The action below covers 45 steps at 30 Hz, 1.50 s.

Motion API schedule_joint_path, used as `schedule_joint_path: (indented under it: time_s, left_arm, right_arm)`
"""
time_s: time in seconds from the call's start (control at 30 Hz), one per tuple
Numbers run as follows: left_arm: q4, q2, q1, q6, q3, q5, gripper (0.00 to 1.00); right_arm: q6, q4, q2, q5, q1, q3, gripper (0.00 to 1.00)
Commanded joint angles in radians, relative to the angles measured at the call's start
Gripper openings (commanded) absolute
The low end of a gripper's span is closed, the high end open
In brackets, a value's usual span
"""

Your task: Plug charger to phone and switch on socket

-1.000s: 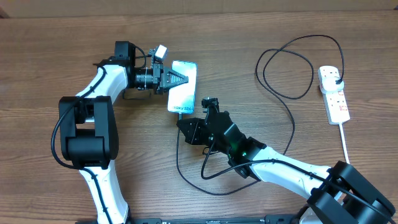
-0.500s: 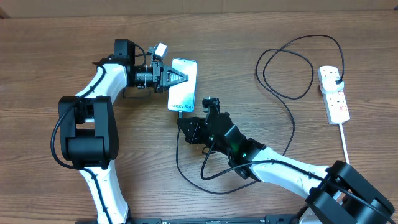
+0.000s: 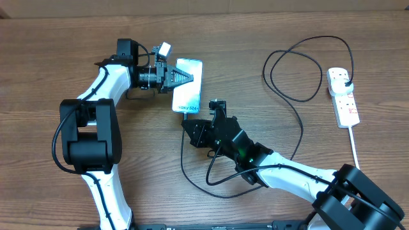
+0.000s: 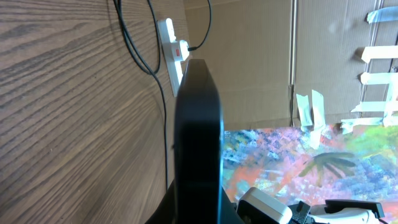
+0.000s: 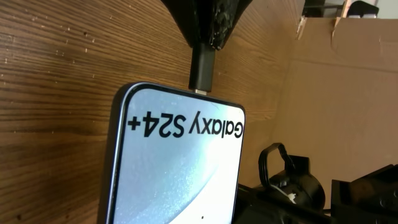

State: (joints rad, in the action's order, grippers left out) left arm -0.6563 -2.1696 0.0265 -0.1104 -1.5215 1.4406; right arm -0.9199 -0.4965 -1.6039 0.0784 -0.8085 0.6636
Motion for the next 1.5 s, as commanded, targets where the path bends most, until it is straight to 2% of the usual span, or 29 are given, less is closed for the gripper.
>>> schedule_joint_path:
  time_s: [0.0, 0.13, 0.2, 0.3, 0.37, 0.4, 0.5, 0.63, 0.7, 0.83, 0.93, 1.0, 1.13, 1.2, 1.37, 1.47]
  left_arm:
    - [-0.037, -0.009, 0.035, 0.018, 0.042, 0.027, 0.04]
    - [-0.037, -0.009, 0.035, 0.018, 0.041, 0.027, 0.04]
    - [-0.034, -0.009, 0.035, 0.018, 0.041, 0.027, 0.04]
    - [-0.034, -0.009, 0.035, 0.017, 0.042, 0.027, 0.04]
    - [-0.034, -0.009, 0.035, 0.018, 0.042, 0.027, 0.04]
    - [-0.033, -0.009, 0.035, 0.018, 0.042, 0.026, 0.05]
    - [-0.015, -0.009, 0.035, 0.018, 0.042, 0.024, 0.06]
    - [0.004, -0.009, 0.035, 0.021, 0.042, 0.015, 0.04]
    - [0.007, -0.009, 0.035, 0.021, 0.042, 0.016, 0.04]
    - [0.006, -0.009, 0.035, 0.021, 0.042, 0.026, 0.05]
    - [0.005, -0.009, 0.039, 0.046, 0.042, 0.091, 0.05]
    - [-0.007, -0.009, 0.046, 0.079, 0.042, 0.142, 0.09]
    - [-0.064, -0.009, 0.072, 0.081, 0.042, 0.141, 0.29]
    - [-0.077, -0.009, 0.087, 0.08, 0.042, 0.141, 0.31]
    - [-0.072, -0.009, 0.127, 0.081, 0.042, 0.141, 0.24]
    - [-0.063, -0.009, 0.145, 0.089, 0.042, 0.141, 0.08]
  right_arm:
    - [0.004, -0.093, 0.019, -0.325, 0.075, 0.058, 0.04]
    - [0.004, -0.101, 0.019, -0.325, 0.075, 0.058, 0.05]
    - [0.004, -0.09, 0.019, -0.313, 0.075, 0.058, 0.32]
    - [0.004, -0.026, 0.019, -0.231, 0.075, 0.058, 0.61]
    - [0.004, 0.06, 0.019, -0.144, 0.075, 0.058, 0.89]
    - [0.004, 0.106, 0.019, -0.103, 0.075, 0.058, 1.0]
    - [0.004, 0.253, 0.019, 0.007, 0.075, 0.058, 1.0]
    - [0.012, 0.345, 0.02, 0.081, 0.092, 0.058, 1.0]
    - [0.037, 0.334, 0.02, 0.165, 0.114, 0.058, 1.0]
    - [0.148, 0.21, 0.02, 0.46, 0.187, 0.058, 1.0]
    - [0.187, 0.126, 0.02, 0.695, 0.266, 0.058, 1.0]
    - [0.185, 0.125, 0.02, 0.784, 0.32, 0.058, 1.0]
    - [0.185, 0.17, 0.02, 0.923, 0.425, 0.058, 1.0]
    - [0.188, 0.174, 0.02, 0.966, 0.447, 0.058, 1.0]
    - [0.193, 0.176, 0.02, 0.969, 0.432, 0.057, 1.0]
    - [0.193, 0.176, 0.02, 0.941, 0.401, 0.057, 1.0]
